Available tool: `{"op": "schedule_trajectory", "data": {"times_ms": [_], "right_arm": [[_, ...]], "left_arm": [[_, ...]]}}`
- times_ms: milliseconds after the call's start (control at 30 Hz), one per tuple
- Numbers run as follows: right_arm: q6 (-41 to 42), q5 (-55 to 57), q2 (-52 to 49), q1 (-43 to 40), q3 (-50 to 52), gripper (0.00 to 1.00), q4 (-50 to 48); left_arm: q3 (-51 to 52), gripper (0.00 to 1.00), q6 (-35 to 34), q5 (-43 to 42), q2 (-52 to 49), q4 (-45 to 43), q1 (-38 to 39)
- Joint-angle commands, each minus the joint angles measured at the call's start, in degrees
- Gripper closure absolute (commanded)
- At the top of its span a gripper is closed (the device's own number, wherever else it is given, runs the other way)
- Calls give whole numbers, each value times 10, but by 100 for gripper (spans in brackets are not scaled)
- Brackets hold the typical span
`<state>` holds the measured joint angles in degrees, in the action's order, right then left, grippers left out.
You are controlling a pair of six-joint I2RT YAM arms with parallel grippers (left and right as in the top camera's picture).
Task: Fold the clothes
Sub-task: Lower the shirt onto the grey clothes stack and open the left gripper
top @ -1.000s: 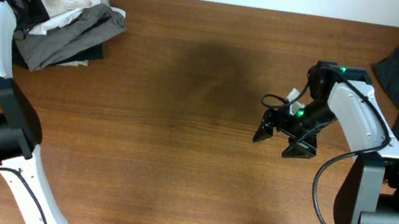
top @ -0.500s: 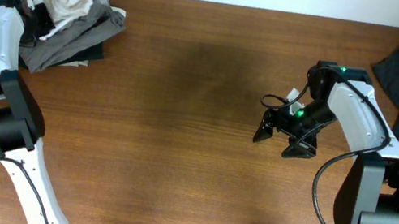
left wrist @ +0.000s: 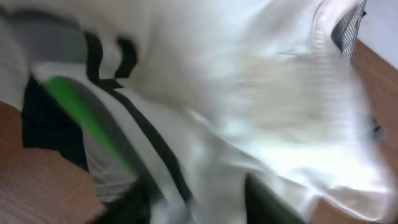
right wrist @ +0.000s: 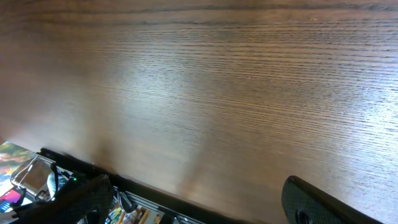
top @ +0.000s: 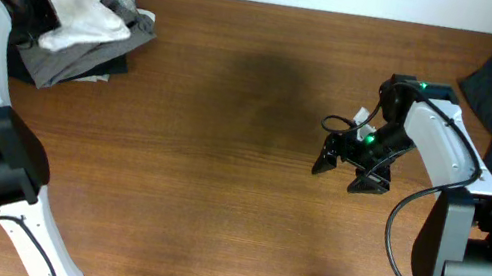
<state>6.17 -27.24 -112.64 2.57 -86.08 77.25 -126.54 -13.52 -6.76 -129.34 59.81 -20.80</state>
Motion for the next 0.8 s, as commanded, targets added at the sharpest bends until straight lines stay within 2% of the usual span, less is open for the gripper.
{"op": "schedule_trajectory", "data": {"times_ms": [0, 100, 267, 300, 333, 367, 400, 433, 467, 600, 667, 767], "right_arm": [[-2, -5, 20, 4, -8, 9, -1], [-2, -5, 20, 4, -8, 9, -1], [-2, -5, 20, 4, -8, 9, -1], [-2, -5, 20, 4, -8, 9, -1], [-2, -5, 20, 4, -8, 9, -2], [-2, -5, 20, 4, -8, 9, -3], [-2, -6, 20, 4, -8, 9, -4], [-2, -6, 20, 4, -8, 10, -4], [-2, -6, 20, 4, -8, 9, -3], [-2, -6, 20, 4, -8, 9, -3], [-2, -6, 20, 4, -8, 9, -2], [-2, -5, 20, 4, -8, 9, -1]], "left_arm": [[-4, 24, -3, -8, 9, 1, 0], [-4, 17, -3, 6, 9, -19, 0], [-4, 17, -4, 9, 8, -92, 1], [-4, 24, -3, 2, 8, -105, 1], [-4, 38, -4, -13, 4, -126, 1], [-4, 61, -3, -27, -2, -138, 3], [-4, 76, -3, -40, -11, -144, 7], [-3, 88, -3, -42, -19, -146, 11], [-3, 96, -3, -42, -33, -149, 20], [-3, 99, -3, -42, -99, -165, 54], [-3, 99, 3, -75, -128, -163, 71], [-4, 99, 3, -104, -126, -163, 83]]}}
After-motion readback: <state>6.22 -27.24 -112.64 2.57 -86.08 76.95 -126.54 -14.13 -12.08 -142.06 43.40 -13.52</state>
